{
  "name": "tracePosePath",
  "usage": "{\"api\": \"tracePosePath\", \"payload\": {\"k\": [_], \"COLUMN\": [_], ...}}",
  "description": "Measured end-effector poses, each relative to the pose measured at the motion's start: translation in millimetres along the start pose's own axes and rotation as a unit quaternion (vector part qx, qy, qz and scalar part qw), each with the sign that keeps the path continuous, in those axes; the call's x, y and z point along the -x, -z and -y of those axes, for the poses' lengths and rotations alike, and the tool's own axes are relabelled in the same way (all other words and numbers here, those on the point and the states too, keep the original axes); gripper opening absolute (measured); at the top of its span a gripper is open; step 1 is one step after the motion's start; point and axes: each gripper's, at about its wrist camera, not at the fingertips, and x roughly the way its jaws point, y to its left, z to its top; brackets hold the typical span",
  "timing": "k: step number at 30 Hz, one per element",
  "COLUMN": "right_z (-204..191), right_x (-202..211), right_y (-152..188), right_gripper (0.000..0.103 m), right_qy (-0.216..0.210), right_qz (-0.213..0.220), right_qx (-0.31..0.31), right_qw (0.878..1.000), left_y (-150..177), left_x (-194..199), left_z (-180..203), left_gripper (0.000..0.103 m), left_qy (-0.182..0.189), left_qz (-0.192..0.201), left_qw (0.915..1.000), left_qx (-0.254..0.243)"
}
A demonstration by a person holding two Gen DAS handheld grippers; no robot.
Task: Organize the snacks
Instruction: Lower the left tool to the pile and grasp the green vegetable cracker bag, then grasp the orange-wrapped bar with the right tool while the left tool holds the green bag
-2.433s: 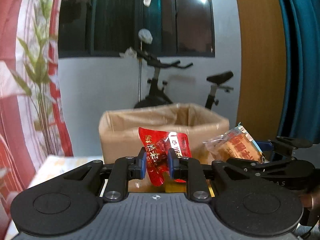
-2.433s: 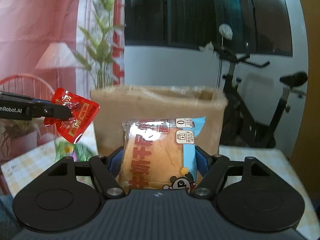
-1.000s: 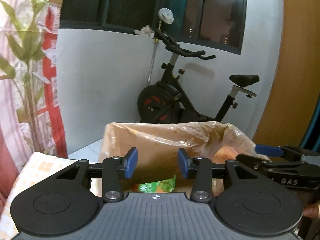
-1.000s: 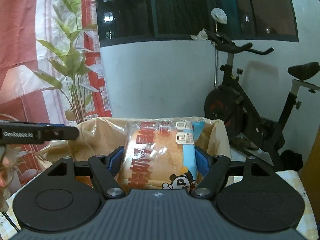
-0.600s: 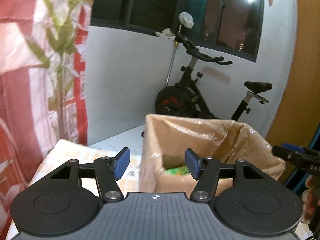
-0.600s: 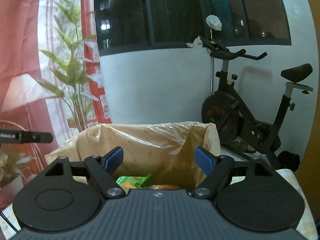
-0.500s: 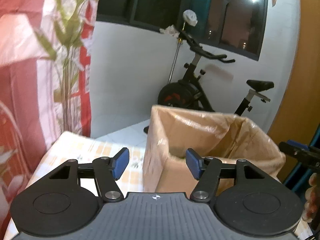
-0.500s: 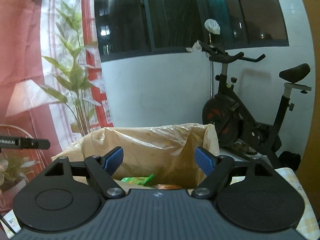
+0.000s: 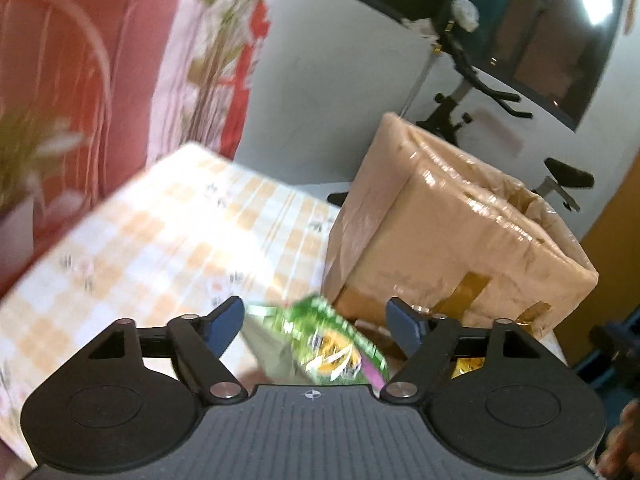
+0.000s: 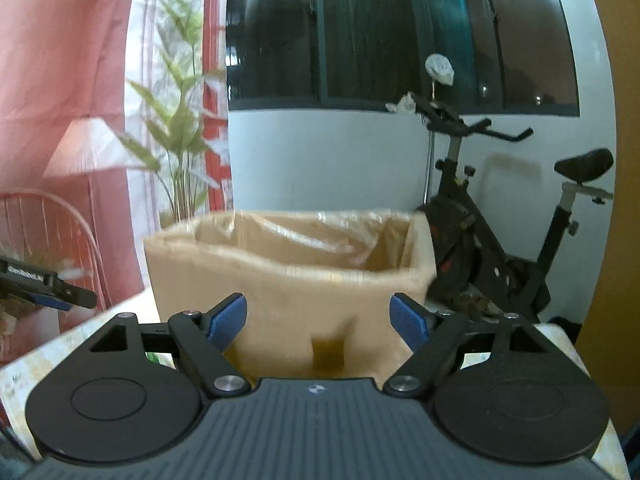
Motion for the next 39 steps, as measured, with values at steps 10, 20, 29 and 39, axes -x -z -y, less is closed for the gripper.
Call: {"api": "tracePosePath", "payload": {"k": [10, 20, 29, 39], "right_z": [12, 19, 19, 13], "right_x": [-12, -15, -17, -32], "right_y": [58, 75, 94, 100], "right_gripper": [0.081, 0.081, 0.081, 0.067], "right_qy": [0.016, 0.026, 0.031, 0.012], "right_qz": [-0.092, -0.123, -0.162, -0.174], "right_qx": [-0.046, -0.06, -0.058, -0.047], "right_qw": [0.995, 0.99, 0.985, 0.983], "left_y": [10, 15, 27, 37], "left_x": [-30, -69, -82, -43], "left_z": [-13, -4, 0, -5], "left_gripper": [0.085, 0.088, 0.076, 0.072], "left_qy": [-0.007, -0.02, -0.031, -0.038], "left_qz": [-0.044, -0.07, -0.068, -0.054], "left_qw": [0.9972, 0.9949, 0.9966, 0.9978], "left_qx": [0.06, 0.071, 0.034, -0.004]}}
